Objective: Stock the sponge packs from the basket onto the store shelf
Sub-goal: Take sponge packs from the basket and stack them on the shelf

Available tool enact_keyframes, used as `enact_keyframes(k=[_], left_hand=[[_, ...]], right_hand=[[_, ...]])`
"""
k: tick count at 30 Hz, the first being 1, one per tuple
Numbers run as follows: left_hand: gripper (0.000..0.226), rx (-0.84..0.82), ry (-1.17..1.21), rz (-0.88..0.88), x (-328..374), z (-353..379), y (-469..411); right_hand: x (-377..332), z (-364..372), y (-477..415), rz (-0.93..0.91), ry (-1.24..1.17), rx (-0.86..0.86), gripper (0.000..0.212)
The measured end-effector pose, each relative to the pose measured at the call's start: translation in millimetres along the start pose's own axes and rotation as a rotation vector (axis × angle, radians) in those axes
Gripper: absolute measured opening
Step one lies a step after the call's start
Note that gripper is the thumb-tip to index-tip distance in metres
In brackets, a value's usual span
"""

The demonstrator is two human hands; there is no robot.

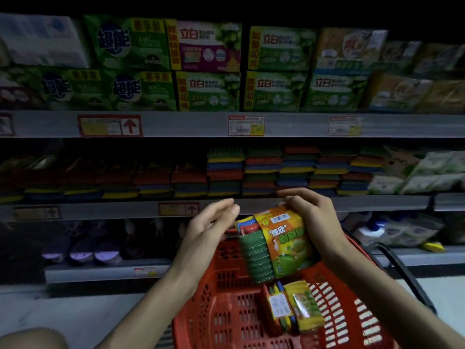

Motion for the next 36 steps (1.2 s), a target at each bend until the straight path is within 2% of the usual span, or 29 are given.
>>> enact_keyframes(k=[4, 7, 9, 11, 13, 18, 21, 28, 31, 36], left_hand=[[0.074, -0.162, 0.018, -0.102, -16.4, 33.0, 15.2], [0.078, -0.282, 0.078, -0.164, -29.3, 55.8, 23.8], [0.082, -0.285, 0.061, -0.141, -34.7, 66.3, 26.3], [0.085, -0.228, 0.060, -0.149, -44.4, 69.7, 26.0], [0.082, -0.195, 0.156, -0.193, -54.4, 72.2, 25.3], [0.075, -0.164, 0.337, -0.213, -56.4, 68.8, 16.2], [0.075, -0.169, 0.363, -0.199, -53.9, 68.1, 12.8], [0.082, -0.135, 0.321, -0.212, -63.7, 66.7, 14.4], [0.082, -0.142, 0.224, -0.189, -60.8, 70.9, 14.8], [0.093, -0.182, 0.274, -0.206, -48.4, 77.3, 13.9]], right_hand=[[6.3, -23.6, 15.6, 0.103, -0.035, 0.002, 0.019], [20.6, -41.0, 23.8, 0.170, -0.145, 0.071, 0.022], [35.4, -40.6, 27.8, 0.266, -0.225, 0.073, 0.028], [50.7, -28.8, 32.4, 0.378, -0.270, 0.000, 0.036], [57.4, -19.1, 38.4, 0.420, -0.315, -0.085, 0.040], [45.2, -20.3, 44.5, 0.353, -0.502, -0.325, 0.051], [38.8, -13.8, 47.1, 0.263, -0.491, -0.460, 0.044], [46.4, -13.8, 53.6, 0.174, -0.453, -0.388, 0.038], [46.4, -12.6, 53.2, 0.176, -0.415, -0.343, 0.037], [55.2, -5.4, 51.4, 0.265, -0.449, -0.338, 0.053]])
Point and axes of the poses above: each hand's wrist, its own y-axis away from the middle knuckle, its own z-axis out of the palm, x = y × z, the point moved 9 cm from there along -y, towards the middle knuckle, and after that the axes turned 9 degrees about z, right-handed, at the moved point
